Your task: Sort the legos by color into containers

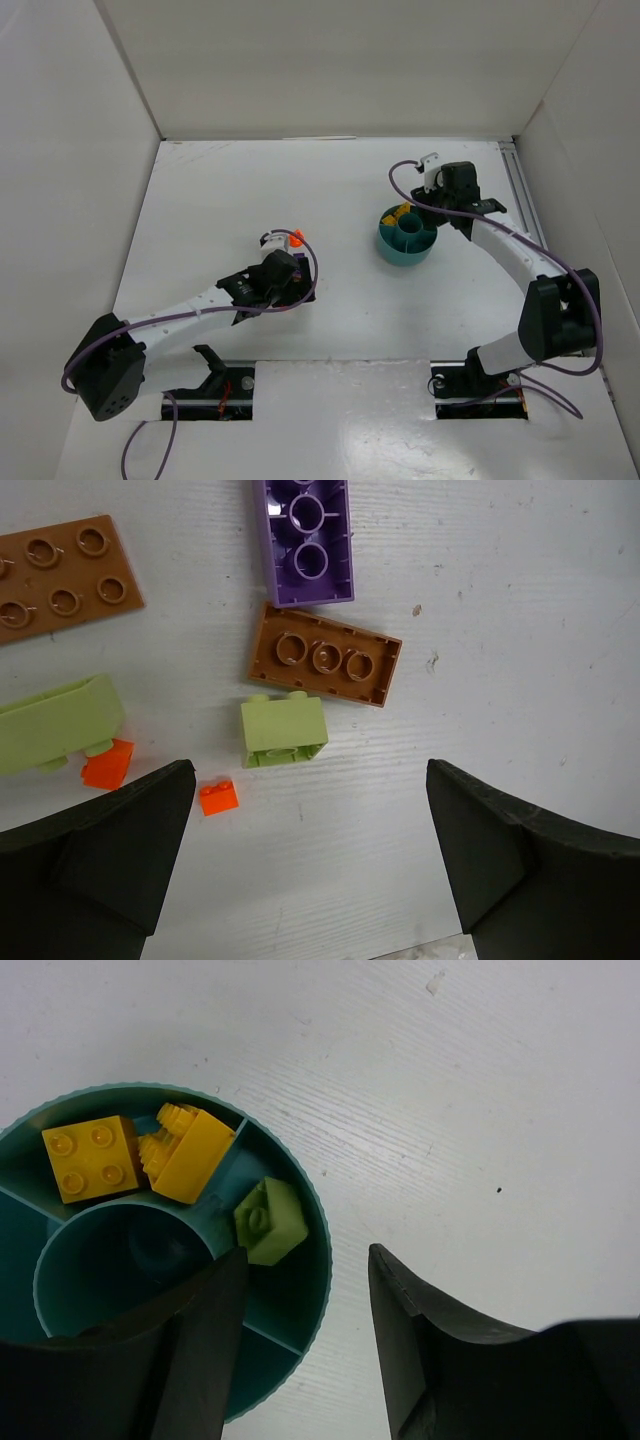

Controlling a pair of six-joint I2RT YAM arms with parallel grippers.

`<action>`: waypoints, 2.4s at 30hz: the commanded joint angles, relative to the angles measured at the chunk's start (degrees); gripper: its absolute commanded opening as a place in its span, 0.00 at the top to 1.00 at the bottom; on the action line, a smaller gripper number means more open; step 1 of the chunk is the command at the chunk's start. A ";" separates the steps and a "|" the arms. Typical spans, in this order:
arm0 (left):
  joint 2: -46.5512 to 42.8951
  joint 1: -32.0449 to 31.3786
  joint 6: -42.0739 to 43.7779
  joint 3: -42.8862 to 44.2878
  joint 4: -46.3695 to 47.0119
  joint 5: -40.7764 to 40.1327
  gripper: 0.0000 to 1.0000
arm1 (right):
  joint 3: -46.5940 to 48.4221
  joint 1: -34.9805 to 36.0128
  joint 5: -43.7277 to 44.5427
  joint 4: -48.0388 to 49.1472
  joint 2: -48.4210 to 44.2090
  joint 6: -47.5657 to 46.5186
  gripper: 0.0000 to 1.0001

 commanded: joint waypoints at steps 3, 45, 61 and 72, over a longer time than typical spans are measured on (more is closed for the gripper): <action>-1.36 -0.26 -0.17 2.29 0.17 -1.19 0.00 | 2.62 -0.47 -1.02 1.99 -3.36 0.17 0.42; 7.79 -2.45 -3.07 5.63 2.11 -10.51 0.78 | -13.53 -3.64 -7.25 -4.08 -29.28 -4.13 0.31; -14.98 -2.98 -2.82 8.87 22.05 -0.67 0.74 | -18.12 20.66 -31.80 20.85 -34.23 -2.56 0.23; -13.66 -2.98 -2.81 11.00 26.97 1.79 0.74 | -13.81 35.39 -14.92 36.70 -23.67 9.12 0.28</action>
